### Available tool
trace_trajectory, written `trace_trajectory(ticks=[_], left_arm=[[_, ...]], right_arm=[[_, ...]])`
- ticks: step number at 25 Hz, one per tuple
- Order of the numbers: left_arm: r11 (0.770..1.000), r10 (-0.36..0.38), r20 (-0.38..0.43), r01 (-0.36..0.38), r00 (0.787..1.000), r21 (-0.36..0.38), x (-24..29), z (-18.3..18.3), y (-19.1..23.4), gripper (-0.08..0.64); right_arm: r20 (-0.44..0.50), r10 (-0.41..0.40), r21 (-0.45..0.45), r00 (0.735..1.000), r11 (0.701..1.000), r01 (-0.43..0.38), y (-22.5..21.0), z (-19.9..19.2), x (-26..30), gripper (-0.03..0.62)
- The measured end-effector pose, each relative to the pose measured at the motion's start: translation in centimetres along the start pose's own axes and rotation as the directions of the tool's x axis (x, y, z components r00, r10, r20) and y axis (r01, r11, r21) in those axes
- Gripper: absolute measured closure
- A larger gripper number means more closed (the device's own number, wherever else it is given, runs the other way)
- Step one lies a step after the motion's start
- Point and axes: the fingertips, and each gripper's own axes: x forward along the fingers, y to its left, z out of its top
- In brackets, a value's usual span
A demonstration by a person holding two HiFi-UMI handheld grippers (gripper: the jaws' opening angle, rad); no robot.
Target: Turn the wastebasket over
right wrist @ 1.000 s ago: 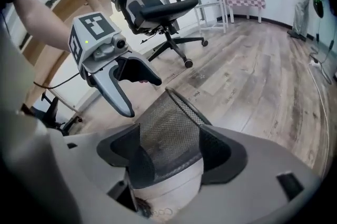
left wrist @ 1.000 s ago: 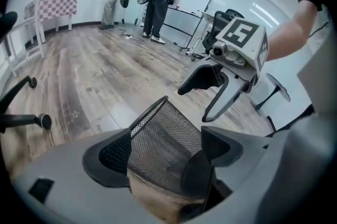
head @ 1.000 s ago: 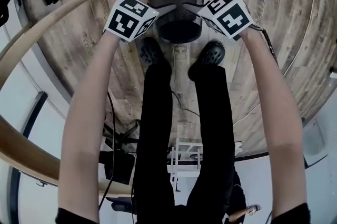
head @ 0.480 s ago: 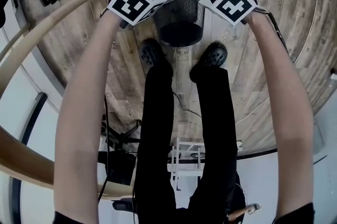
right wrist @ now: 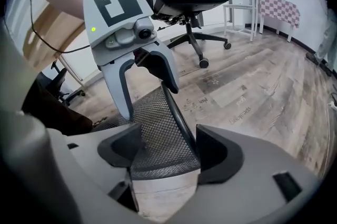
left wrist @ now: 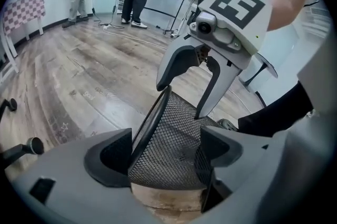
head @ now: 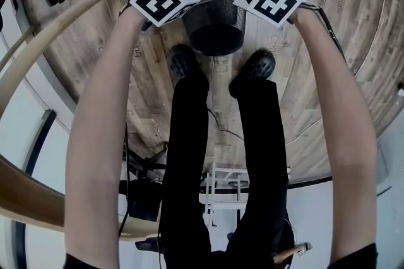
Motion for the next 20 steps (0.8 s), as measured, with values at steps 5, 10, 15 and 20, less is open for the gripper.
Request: trace_trajectory(ticks=[5, 10, 15, 20], left_arm=[[1.000, 0.003, 0.002, -0.003, 1.000, 0.025, -0.2, 0.2, -0.4, 0.148], [0.998, 0.020, 0.015, -0.021, 1.000, 0.064, -0.2, 0.2, -1.8, 0.186], [0.991, 0.004, -0.011, -0.002, 1.000, 0.131, -0.4, -0.4, -4.2, 0.280], [0.990, -0.032, 0.002, 0.031, 0.999, 0.139, -0.2, -0.7, -5.0, 0.324]], right_arm=[[-0.006, -0.001, -0.026, 1.000, 1.000, 0.000, 0.2, -0.2, -0.2, 0.262], [-0.023, -0.042, -0.106, 0.999, 0.994, 0.039, 1.0, -0.8, -0.7, 0.318], [-0.072, -0.089, -0.147, 0.993, 0.986, 0.078, 1.5, -2.0, -0.9, 0.518], [-0.083, -0.029, -0.153, 0.996, 0.988, 0.016, 2.2, -2.8, -0.7, 0.515]])
